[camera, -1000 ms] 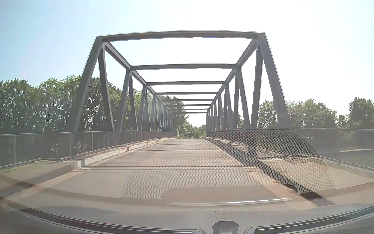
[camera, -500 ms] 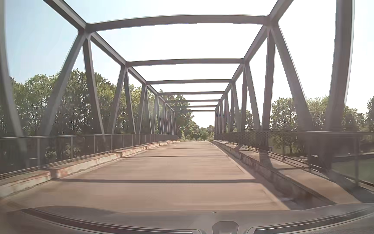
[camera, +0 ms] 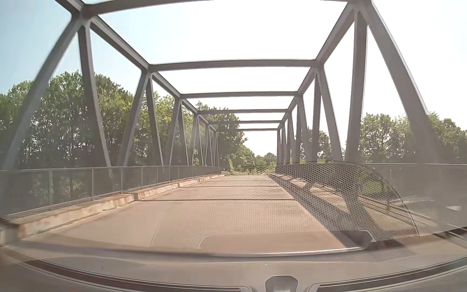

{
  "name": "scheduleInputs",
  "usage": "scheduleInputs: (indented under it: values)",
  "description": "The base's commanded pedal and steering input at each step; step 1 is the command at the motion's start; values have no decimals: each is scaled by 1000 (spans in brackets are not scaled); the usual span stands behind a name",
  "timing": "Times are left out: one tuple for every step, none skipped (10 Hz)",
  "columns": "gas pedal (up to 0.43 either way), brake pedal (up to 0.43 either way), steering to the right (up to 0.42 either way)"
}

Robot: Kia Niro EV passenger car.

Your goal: Follow the waypoints while adhering to traffic rules and regulations

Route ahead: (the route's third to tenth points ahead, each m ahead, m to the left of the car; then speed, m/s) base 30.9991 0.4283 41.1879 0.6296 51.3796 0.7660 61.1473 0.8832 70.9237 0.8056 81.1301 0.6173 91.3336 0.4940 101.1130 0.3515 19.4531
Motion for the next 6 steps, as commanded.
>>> scheduleInputs:
  values:
    - [287,6,-4]
    - [287,6,-3]
    - [280,6,-1]
    - [260,6,3]
    - [248,6,4]
    - [220,6,4]
